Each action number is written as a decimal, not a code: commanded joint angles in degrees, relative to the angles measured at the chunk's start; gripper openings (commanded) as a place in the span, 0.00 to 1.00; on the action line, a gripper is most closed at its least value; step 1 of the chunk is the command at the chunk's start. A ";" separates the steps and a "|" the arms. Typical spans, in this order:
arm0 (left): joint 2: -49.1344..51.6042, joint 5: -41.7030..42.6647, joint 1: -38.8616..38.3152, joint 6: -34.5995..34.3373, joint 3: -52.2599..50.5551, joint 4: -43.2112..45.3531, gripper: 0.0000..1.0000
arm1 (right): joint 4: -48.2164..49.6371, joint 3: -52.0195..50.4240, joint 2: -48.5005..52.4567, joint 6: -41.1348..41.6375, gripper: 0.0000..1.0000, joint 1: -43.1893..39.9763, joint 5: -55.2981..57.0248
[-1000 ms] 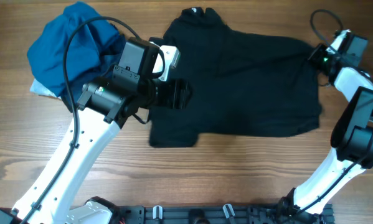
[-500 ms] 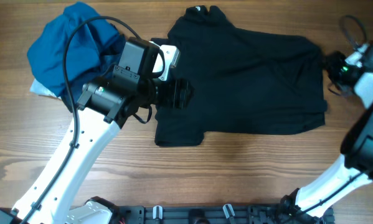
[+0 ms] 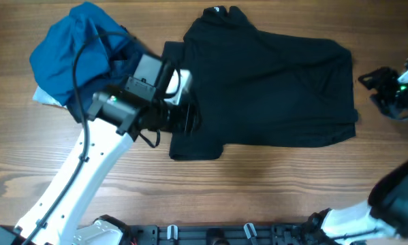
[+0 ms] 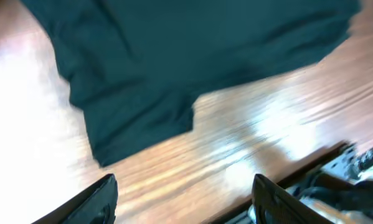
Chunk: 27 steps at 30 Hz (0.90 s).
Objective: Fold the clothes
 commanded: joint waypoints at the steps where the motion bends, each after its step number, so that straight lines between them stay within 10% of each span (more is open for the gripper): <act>1: 1.60 -3.61 -4.15 -0.98 -10.16 4.26 0.71 | -4.81 0.33 -10.95 1.09 0.75 0.07 -2.25; 11: 17.03 -7.26 -9.07 3.67 -21.38 25.07 0.73 | -19.93 -0.83 -16.06 -1.01 0.75 1.14 2.71; 20: 24.63 -14.62 -13.46 2.27 -21.42 25.77 0.67 | -19.54 -0.83 -16.06 -1.92 0.75 1.97 5.03; 25: 25.90 -12.20 -13.99 0.26 -21.42 22.49 0.06 | -19.04 -0.83 -15.32 -0.66 0.78 1.97 12.76; 27: 25.38 -12.35 -13.27 -3.82 -21.35 20.52 0.04 | -19.02 -0.85 -13.70 -0.61 0.79 1.97 15.08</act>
